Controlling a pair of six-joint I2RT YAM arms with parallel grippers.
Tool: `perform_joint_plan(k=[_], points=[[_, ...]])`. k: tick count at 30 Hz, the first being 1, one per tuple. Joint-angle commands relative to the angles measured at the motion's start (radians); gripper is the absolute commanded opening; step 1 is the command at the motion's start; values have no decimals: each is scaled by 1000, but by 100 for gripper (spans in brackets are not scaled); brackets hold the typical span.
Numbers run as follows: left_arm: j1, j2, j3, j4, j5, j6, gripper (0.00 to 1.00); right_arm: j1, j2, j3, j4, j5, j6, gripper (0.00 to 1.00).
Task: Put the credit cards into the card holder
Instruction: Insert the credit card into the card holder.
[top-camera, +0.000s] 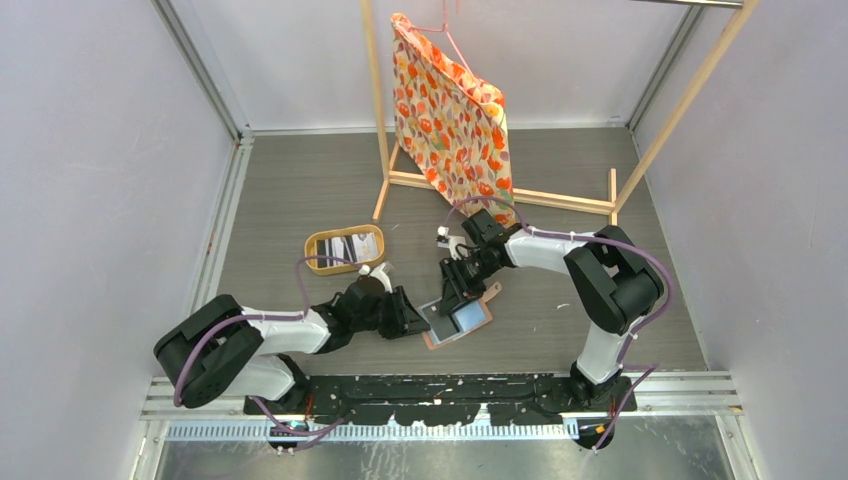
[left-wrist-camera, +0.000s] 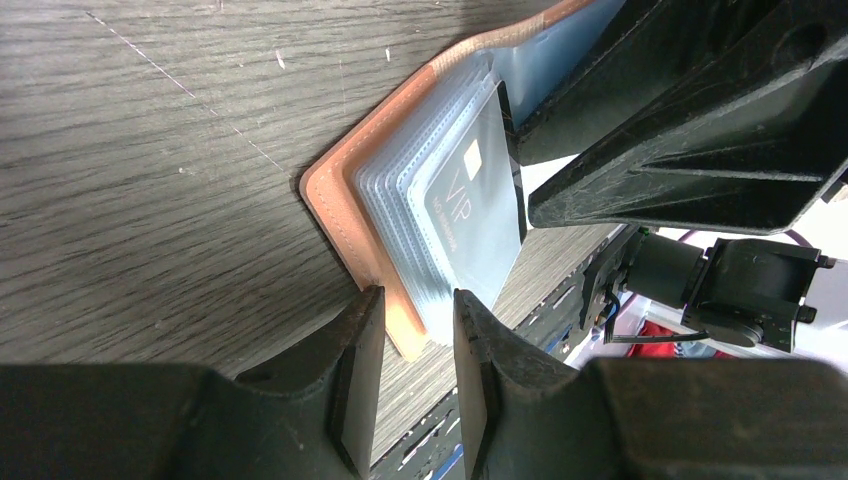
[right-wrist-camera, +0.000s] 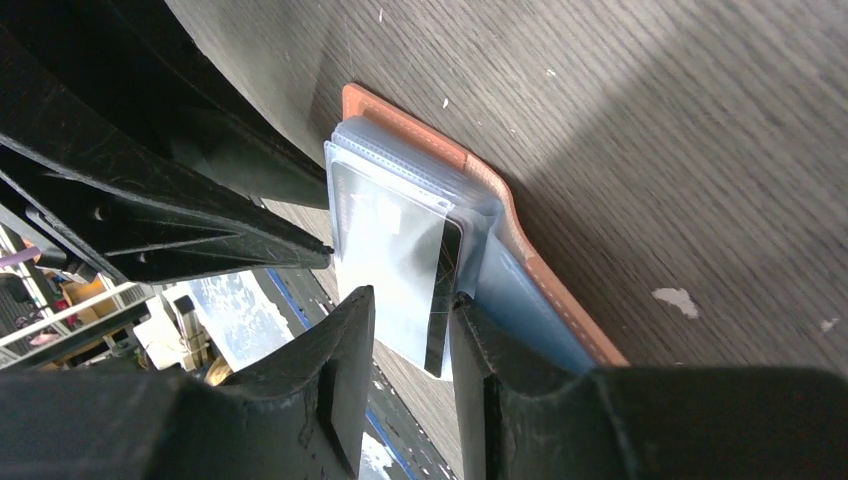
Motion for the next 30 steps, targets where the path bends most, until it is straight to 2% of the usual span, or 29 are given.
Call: perform_joint_plan(k=[1,17,25,30], points=[[-3,15,14,-1,-14,4,33,14,-28,27,17,-63,4,38],[-3,-35,-25,47,-20,15,35,13,-91,78,-114,46,-196,39],[-3,-152,-24,-24,-53,66,37,13,-92,183,-404,-66,-570,39],[-3,-273,-21,-86,-99,129,38,13,-127,209,-515,-60,-715,39]])
